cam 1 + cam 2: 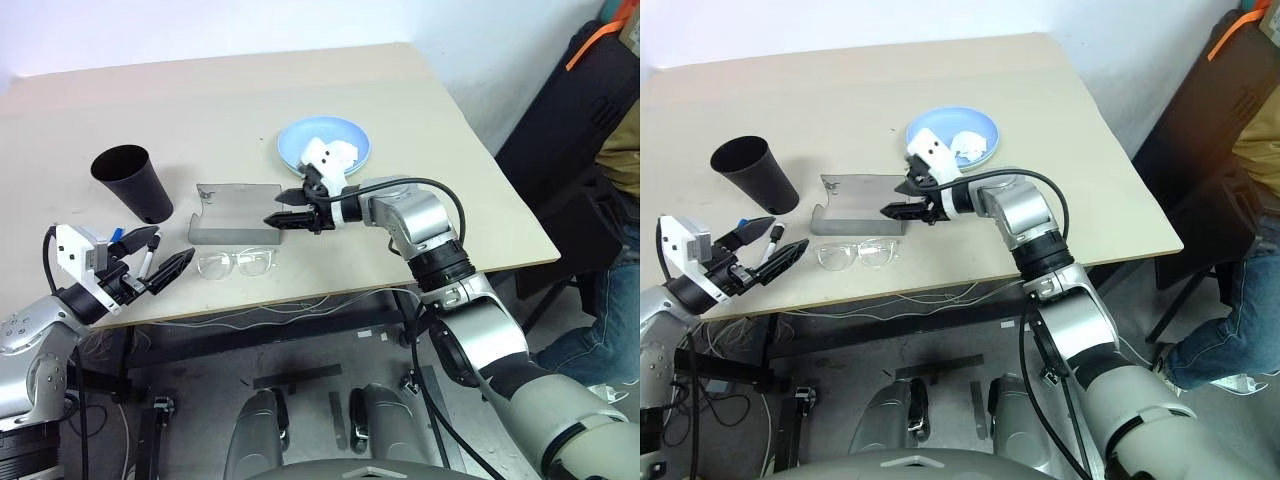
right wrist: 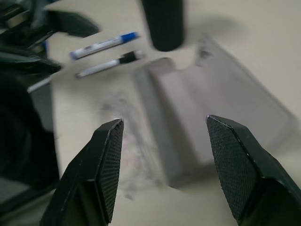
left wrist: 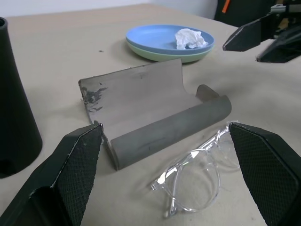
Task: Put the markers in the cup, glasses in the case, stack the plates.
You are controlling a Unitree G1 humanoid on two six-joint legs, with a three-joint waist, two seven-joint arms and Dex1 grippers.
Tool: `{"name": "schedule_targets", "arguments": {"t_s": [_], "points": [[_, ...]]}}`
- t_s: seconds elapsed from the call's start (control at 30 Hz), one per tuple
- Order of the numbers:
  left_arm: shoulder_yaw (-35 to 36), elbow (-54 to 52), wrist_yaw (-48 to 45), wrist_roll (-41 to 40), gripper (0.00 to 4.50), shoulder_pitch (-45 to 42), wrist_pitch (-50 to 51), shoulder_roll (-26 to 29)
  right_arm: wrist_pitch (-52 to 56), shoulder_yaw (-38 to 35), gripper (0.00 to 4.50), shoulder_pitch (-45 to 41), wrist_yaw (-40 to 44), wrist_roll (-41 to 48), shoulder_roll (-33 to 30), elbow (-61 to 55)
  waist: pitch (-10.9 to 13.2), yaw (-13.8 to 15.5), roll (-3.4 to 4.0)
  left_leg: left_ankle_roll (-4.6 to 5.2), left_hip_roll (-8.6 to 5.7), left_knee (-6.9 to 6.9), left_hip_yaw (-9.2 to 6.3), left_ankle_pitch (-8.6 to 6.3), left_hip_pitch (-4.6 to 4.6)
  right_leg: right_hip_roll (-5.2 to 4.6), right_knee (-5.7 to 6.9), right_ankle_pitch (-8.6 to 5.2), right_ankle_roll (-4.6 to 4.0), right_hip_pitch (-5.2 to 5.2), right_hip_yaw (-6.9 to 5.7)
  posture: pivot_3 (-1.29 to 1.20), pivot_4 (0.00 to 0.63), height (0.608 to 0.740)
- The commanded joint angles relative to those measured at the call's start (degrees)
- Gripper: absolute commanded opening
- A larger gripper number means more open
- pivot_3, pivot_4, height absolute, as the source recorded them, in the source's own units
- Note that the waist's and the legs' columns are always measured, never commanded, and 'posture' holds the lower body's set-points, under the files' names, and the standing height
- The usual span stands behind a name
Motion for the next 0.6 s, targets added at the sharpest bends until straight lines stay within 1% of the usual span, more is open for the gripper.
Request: {"name": "schedule_targets", "arguments": {"t_s": [0.03,0.17,0.27,0.37,0.47,0.6], "points": [[4.05,-1.23,-2.13,-2.68,4.5,1.54,1.82,2.99,1.14,3.49,2.95,-0.59,1.45,0.33,0.09,-3.89,0.0,0.18,0.0,-0.01,0.02,-0.01,0.0,-0.01,-0.02,0.01,-0.01,0.0,-0.01,-0.04,0.0,0.0,0.15,0.706],[5.62,-1.21,-4.22,-3.3,4.5,4.39,3.26,5.14,0.79,7.39,2.95,-2.35,2.8,-0.25,1.22,-2.98,0.01,0.21,0.01,-0.04,0.02,-0.05,0.01,-0.02,-0.14,0.01,-0.09,0.0,-0.02,-0.15,0.0,0.0,0.15,0.706],[6.13,-2.81,-5.74,-4.56,4.5,6.99,5.97,6.34,-0.13,10.38,2.95,-5.17,2.25,-1.66,4.35,1.22,0.01,0.07,0.01,-0.01,0.02,-0.05,0.02,0.0,-0.28,0.01,-0.11,0.01,-0.02,-0.25,0.0,0.0,0.15,0.706],[6.32,-4.33,-6.62,-4.82,4.5,8.89,7.27,6.89,-1.63,11.6,2.95,-7.56,1.44,-3.07,6.7,6.17,0.01,0.14,0.01,-0.05,0.05,-0.09,0.03,-0.03,-0.29,0.05,-0.11,0.01,-0.04,-0.3,-0.02,0.0,0.15,0.706],[7.57,-5.65,-6.43,-5.64,4.5,9.47,7.31,6.13,-3.22,11.81,2.95,-10.14,0.51,-4.09,9.13,11.86,0.01,0.29,0.01,-0.17,0.06,-0.1,0.02,-0.1,-0.3,0.06,-0.18,0.01,-0.05,-0.3,-0.04,0.0,0.15,0.706],[8.24,-7.71,-6.32,-5.4,4.5,11.35,6.86,6.01,-5.02,12.15,2.95,-13.08,-0.01,-5.77,11.75,17.96,0.02,0.16,0.02,-0.18,0.14,-0.19,-0.02,-0.11,-0.42,0.14,-0.91,0.25,-0.4,-0.29,-0.16,0.0,0.15,0.706]]}}
